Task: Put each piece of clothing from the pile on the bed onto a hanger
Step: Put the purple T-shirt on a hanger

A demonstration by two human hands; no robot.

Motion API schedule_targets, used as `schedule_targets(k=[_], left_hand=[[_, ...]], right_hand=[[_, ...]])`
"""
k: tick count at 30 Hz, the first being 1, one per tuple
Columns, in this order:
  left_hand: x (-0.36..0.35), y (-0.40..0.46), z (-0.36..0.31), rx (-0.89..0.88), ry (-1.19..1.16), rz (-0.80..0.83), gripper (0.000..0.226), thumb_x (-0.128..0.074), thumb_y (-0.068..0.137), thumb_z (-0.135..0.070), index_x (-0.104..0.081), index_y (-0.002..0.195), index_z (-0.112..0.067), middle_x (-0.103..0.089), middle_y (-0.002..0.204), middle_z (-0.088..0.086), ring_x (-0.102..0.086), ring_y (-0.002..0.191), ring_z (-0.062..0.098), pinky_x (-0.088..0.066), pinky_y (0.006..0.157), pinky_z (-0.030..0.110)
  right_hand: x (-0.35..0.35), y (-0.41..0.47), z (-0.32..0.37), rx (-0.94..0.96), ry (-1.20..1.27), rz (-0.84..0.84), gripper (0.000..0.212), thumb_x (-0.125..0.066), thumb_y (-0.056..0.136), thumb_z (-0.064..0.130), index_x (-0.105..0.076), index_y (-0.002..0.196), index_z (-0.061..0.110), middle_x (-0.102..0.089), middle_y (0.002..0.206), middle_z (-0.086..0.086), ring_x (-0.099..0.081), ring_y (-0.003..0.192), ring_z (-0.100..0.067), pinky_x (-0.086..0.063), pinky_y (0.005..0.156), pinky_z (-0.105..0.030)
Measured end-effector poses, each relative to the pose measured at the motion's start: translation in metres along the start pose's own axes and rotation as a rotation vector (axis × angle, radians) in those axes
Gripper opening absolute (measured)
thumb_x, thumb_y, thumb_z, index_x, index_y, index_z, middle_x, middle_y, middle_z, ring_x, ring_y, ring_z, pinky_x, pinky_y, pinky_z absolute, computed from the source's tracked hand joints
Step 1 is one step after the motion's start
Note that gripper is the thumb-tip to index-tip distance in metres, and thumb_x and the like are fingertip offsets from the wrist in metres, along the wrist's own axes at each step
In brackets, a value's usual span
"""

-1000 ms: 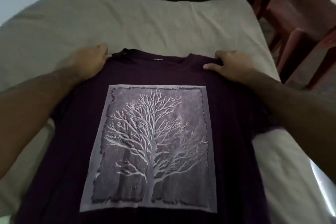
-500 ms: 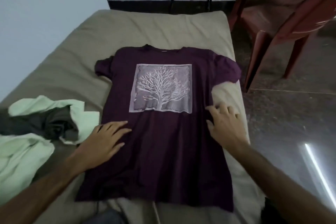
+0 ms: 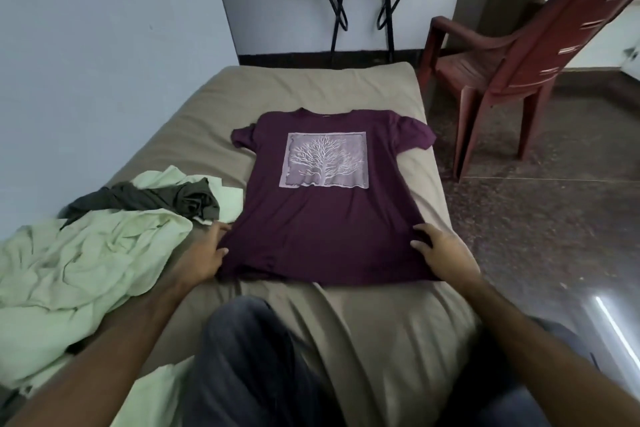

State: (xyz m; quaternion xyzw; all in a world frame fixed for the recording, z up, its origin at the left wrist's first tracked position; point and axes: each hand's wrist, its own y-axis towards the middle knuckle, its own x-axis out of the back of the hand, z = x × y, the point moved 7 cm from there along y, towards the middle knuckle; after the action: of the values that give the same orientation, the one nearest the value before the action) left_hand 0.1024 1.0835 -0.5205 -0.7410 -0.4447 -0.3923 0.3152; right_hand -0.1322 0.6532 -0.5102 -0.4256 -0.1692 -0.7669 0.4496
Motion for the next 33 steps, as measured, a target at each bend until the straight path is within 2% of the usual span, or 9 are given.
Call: schedule_targets(k=[6, 8, 11, 15, 17, 22, 27, 30, 33], left_hand=[[-0.024, -0.016, 0.067, -0.13, 0.11, -0.125, 0.035, -0.053, 0.087, -0.02, -0.066, 0.118, -0.01, -0.064, 0.119, 0.02, -0.061, 0.109, 0.045, -0.025, 0.111, 0.025], [-0.035, -0.007, 0.086, -0.232, 0.123, -0.132, 0.032, -0.048, 0.085, -0.029, -0.06, 0.116, -0.029, -0.064, 0.114, 0.006, -0.064, 0.102, 0.035, -0.035, 0.105, 0.03], [-0.032, -0.011, 0.08, -0.283, 0.128, -0.125, 0.031, -0.047, 0.086, -0.035, -0.056, 0.116, -0.031, -0.062, 0.115, 0.002, -0.062, 0.103, 0.026, -0.044, 0.1, 0.045], [-0.011, -0.047, 0.045, -0.209, 0.223, -0.008, 0.031, -0.059, 0.093, -0.023, -0.057, 0.124, -0.026, -0.065, 0.118, 0.002, -0.062, 0.103, 0.021, -0.049, 0.093, 0.04], [0.001, -0.068, 0.038, -0.147, 0.269, -0.042, 0.028, -0.059, 0.096, -0.024, -0.059, 0.124, -0.021, -0.064, 0.118, 0.002, -0.062, 0.105, 0.023, -0.048, 0.088, 0.039], [0.039, -0.165, 0.046, -0.061, 0.429, -0.239, 0.029, -0.046, 0.091, -0.039, -0.061, 0.116, -0.033, -0.058, 0.116, -0.005, -0.055, 0.108, 0.022, -0.043, 0.085, 0.044], [0.075, -0.287, 0.119, 0.257, 0.422, -0.319, 0.032, -0.054, 0.091, -0.039, -0.06, 0.121, -0.029, -0.055, 0.122, -0.004, -0.055, 0.11, 0.025, -0.042, 0.082, 0.043], [0.073, -0.355, 0.159, 0.462, 0.409, -0.262, 0.047, -0.062, 0.092, -0.041, -0.053, 0.135, -0.025, -0.049, 0.138, 0.0, -0.049, 0.125, 0.027, -0.041, 0.093, 0.047], [0.064, -0.405, 0.169, 0.509, 0.457, -0.289, 0.05, -0.069, 0.085, -0.039, -0.054, 0.131, -0.024, -0.053, 0.131, 0.0, -0.053, 0.119, 0.027, -0.046, 0.087, 0.044]], right_hand=[[-0.001, -0.023, -0.016, -0.039, -0.159, 0.072, 0.062, -0.063, 0.091, 0.056, -0.049, 0.144, 0.029, -0.066, 0.128, -0.005, -0.06, 0.118, -0.025, -0.048, 0.098, -0.04], [-0.007, -0.022, -0.018, -0.019, -0.182, 0.093, 0.064, -0.063, 0.092, 0.054, -0.046, 0.147, 0.026, -0.066, 0.127, -0.007, -0.062, 0.116, -0.025, -0.047, 0.098, -0.038], [-0.013, -0.018, -0.024, -0.023, -0.239, 0.119, 0.063, -0.063, 0.094, 0.048, -0.042, 0.148, 0.024, -0.065, 0.128, -0.009, -0.061, 0.115, -0.026, -0.048, 0.098, -0.039], [-0.006, -0.026, -0.003, 0.126, -0.84, -0.081, 0.047, -0.065, 0.089, 0.053, -0.055, 0.125, 0.025, -0.049, 0.126, -0.007, -0.052, 0.114, -0.03, -0.049, 0.09, -0.045], [-0.01, -0.032, 0.032, 0.254, -0.93, -0.146, 0.045, -0.071, 0.082, 0.044, -0.06, 0.12, 0.023, -0.048, 0.13, -0.008, -0.049, 0.116, -0.031, -0.045, 0.093, -0.048], [-0.072, -0.031, 0.115, 0.53, -0.437, 0.193, 0.047, -0.067, 0.092, 0.029, -0.055, 0.137, 0.024, -0.044, 0.14, -0.004, -0.049, 0.126, -0.033, -0.042, 0.105, -0.048], [-0.146, -0.077, 0.247, 0.948, -0.071, 0.331, 0.03, -0.07, 0.089, 0.003, -0.068, 0.118, 0.01, -0.058, 0.113, -0.005, -0.057, 0.11, -0.022, -0.032, 0.099, -0.015], [-0.188, -0.129, 0.312, 1.068, -0.012, 0.481, 0.031, -0.066, 0.089, 0.0, -0.068, 0.117, 0.012, -0.059, 0.111, 0.0, -0.058, 0.109, -0.02, -0.037, 0.098, -0.021], [-0.23, -0.182, 0.349, 1.189, -0.156, 0.656, 0.035, -0.063, 0.092, 0.015, -0.062, 0.126, 0.023, -0.056, 0.121, 0.003, -0.056, 0.114, -0.017, -0.043, 0.099, -0.033]])
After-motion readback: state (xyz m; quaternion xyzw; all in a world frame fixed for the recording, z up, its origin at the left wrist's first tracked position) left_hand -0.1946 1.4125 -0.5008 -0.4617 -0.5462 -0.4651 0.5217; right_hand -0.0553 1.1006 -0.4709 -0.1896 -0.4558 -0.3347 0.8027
